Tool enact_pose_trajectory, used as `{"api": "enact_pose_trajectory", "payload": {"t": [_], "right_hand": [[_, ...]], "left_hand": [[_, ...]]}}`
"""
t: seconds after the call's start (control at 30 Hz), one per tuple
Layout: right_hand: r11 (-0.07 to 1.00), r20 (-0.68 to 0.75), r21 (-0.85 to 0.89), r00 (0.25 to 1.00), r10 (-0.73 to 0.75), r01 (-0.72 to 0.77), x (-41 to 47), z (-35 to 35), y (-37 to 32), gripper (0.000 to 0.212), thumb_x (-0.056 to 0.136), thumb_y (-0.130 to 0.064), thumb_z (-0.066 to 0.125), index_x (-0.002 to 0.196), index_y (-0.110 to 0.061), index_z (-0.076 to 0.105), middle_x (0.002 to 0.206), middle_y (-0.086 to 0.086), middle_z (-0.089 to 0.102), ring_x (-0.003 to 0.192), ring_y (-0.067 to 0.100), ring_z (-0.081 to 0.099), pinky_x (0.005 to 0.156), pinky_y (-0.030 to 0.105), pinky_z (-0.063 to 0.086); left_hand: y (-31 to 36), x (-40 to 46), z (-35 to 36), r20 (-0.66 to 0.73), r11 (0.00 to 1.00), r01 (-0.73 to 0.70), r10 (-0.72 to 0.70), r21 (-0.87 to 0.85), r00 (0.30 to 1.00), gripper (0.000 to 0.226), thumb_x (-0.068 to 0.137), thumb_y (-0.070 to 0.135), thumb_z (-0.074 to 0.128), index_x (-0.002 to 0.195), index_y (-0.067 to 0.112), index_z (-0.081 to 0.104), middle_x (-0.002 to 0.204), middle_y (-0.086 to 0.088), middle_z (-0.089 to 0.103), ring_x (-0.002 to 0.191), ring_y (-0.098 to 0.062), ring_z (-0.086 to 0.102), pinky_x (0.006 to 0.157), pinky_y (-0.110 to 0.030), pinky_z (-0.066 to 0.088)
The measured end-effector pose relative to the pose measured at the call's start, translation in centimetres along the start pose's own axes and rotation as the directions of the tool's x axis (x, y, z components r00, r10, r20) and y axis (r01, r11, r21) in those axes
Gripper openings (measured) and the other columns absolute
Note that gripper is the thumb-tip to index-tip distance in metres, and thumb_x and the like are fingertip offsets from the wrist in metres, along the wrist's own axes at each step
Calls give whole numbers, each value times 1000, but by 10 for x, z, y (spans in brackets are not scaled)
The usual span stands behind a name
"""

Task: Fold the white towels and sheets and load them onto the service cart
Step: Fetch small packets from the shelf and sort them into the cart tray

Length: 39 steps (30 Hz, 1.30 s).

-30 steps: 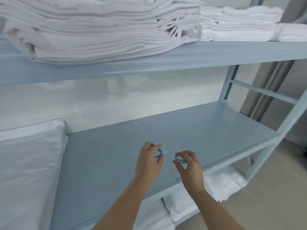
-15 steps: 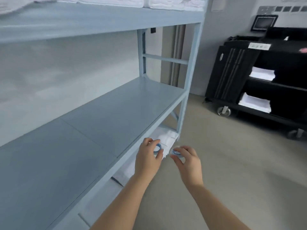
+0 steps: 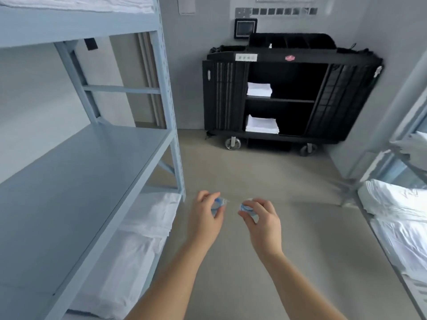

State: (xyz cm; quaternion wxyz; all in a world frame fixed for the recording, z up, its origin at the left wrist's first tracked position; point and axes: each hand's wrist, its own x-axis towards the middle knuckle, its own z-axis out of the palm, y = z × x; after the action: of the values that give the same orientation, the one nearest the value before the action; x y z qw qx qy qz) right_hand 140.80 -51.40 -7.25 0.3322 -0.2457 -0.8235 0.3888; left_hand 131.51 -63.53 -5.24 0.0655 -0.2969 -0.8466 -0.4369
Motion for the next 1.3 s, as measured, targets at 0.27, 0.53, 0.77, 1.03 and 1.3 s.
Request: {"api": "enact_pose_trajectory", "payload": {"t": [0.27, 0.53, 0.77, 1.03, 1.3], "right_hand": [[997, -75, -58, 996, 42, -46, 130, -31, 81, 17, 82, -12, 74, 98, -18, 72, 104, -9, 57, 87, -15, 51, 76, -2, 33], [994, -71, -91, 996, 54, -60, 281, -55, 140, 15, 84, -14, 72, 99, -19, 71, 107, -9, 58, 87, 3, 54, 77, 15, 39], [994, -70, -86, 995, 69, -75, 384, -42, 179, 16, 85, -10, 70, 100, -15, 71, 110, -5, 59, 88, 5, 53, 79, 18, 41], [993, -76, -78, 994, 77, -83, 524, 0, 228, 16, 86, -12, 70, 101, -16, 71, 110, -6, 59, 92, 10, 56, 82, 21, 44], [992, -114, -53, 987, 112, -118, 704, 46, 249, 18, 87, -11, 67, 102, -21, 70, 104, -17, 53, 87, -9, 51, 71, -1, 35]], "left_hand": [[23, 119, 108, 26, 999, -40, 41, -24, 999, 32, 86, 14, 69, 117, 7, 66, 112, -6, 54, 94, -22, 59, 74, -29, 46], [53, 245, 196, 25, 999, -32, 32, -6, 999, 33, 87, 15, 68, 119, 8, 65, 110, -5, 54, 93, -21, 58, 74, -26, 44], [57, 338, 261, 40, 1000, -17, 17, -2, 999, 34, 87, 16, 67, 120, 8, 65, 112, -5, 54, 96, -20, 57, 76, -21, 40], [30, 476, 336, 45, 999, -41, 42, -5, 998, 34, 87, 17, 67, 120, 9, 65, 111, -4, 53, 95, -19, 57, 73, -21, 39], [12, 661, 390, 82, 994, -112, 112, -10, 990, 34, 89, 19, 65, 122, 12, 63, 103, 9, 46, 83, -9, 50, 68, -19, 36]]}}
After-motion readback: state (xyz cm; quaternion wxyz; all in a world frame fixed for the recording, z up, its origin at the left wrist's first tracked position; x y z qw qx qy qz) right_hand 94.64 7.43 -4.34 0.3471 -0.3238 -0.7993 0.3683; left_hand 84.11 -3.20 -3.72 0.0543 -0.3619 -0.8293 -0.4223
